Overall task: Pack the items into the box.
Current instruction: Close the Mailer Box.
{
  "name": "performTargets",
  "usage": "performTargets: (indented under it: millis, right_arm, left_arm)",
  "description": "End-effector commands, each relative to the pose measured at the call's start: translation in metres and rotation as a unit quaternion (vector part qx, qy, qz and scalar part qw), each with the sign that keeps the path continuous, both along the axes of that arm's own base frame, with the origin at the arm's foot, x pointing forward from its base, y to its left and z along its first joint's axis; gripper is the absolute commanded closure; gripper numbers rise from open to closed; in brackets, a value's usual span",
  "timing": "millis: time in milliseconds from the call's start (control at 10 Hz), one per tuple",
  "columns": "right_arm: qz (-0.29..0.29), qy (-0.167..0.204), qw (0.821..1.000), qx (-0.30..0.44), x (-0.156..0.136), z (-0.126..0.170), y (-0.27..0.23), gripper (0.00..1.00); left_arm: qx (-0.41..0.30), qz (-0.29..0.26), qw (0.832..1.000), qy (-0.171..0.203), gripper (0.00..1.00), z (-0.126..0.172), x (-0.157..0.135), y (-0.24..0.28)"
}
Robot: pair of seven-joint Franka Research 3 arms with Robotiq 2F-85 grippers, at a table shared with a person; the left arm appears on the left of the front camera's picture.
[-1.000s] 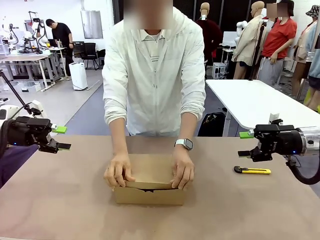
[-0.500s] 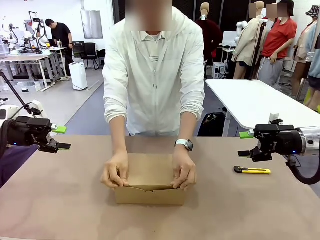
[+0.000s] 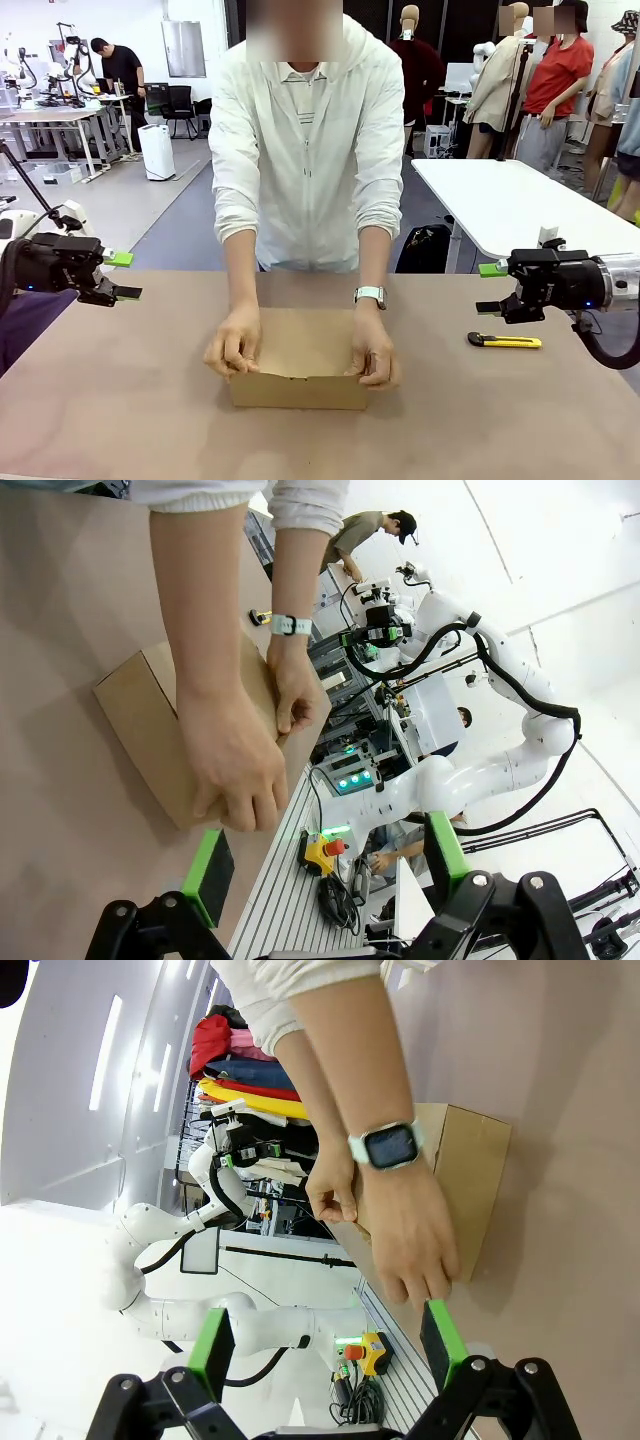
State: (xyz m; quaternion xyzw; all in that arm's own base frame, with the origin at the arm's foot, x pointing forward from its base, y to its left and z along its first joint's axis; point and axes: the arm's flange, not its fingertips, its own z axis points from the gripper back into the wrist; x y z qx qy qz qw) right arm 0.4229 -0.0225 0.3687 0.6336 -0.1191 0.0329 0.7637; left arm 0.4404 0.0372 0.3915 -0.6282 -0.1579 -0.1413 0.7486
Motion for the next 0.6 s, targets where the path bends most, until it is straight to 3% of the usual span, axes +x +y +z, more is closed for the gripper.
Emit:
performTargets:
  millis: [0, 500]
  right_arm:
    - [0.002, -0.010, 1.000, 0.002, 0.0039, 0.0022, -0.0015, 0.00]
    - [0.002, -0.010, 1.000, 0.002, 0.0039, 0.0022, -0.0015, 0.00]
  left_arm:
    - [-0.012, 0.002, 1.000, -0.007, 0.00, 0.0018, -0.0004, 0.0006]
    - [-0.012, 0.002, 1.000, -0.007, 0.00, 0.0018, -0.0004, 0.0006]
